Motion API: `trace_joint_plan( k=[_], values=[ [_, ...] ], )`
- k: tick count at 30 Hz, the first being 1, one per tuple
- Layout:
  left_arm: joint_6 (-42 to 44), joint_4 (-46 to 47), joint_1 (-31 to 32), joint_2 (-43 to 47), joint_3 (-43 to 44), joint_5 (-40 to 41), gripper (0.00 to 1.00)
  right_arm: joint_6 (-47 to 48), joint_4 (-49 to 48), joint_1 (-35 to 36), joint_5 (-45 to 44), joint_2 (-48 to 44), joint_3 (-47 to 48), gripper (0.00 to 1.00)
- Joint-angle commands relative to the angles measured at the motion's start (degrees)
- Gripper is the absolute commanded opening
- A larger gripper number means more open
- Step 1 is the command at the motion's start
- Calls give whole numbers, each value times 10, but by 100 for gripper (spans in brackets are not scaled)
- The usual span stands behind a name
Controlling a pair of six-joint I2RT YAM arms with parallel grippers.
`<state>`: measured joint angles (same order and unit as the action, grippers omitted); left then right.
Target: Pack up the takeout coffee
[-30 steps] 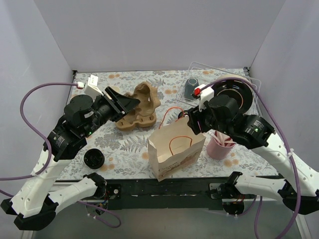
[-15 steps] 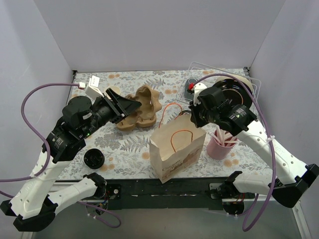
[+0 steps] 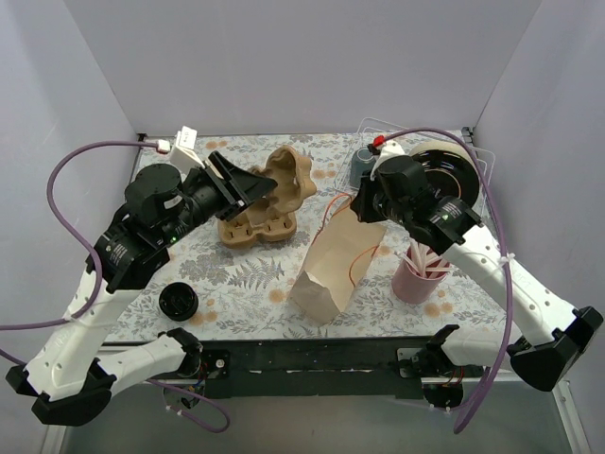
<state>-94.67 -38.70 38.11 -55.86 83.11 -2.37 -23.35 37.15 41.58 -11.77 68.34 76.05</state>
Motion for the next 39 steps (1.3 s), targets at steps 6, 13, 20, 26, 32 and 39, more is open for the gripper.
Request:
trace_joint_plan(
  k=[6,13,20,26,32,39],
  values=[
    [76,-39,2,7,92,165,21,-127,-138,-27,50,49,-35,1],
    [46,-28,2,0,89,193,19,-160,-106,-56,110,89,-6,1],
    [-61,-56,2,-6,119,156,18,-299,-28,-62,149,144,109,1],
    [-86,-149,2,-69,238,151,19,-382,40,-63,175,185,231,1],
    [-90,-143,2,-74,227,164,20,-442,81,-63,166,180,225,1],
    [-74,-176,2,-73,244,193,21,-520,11,-35,122,129,107,1]
  ],
)
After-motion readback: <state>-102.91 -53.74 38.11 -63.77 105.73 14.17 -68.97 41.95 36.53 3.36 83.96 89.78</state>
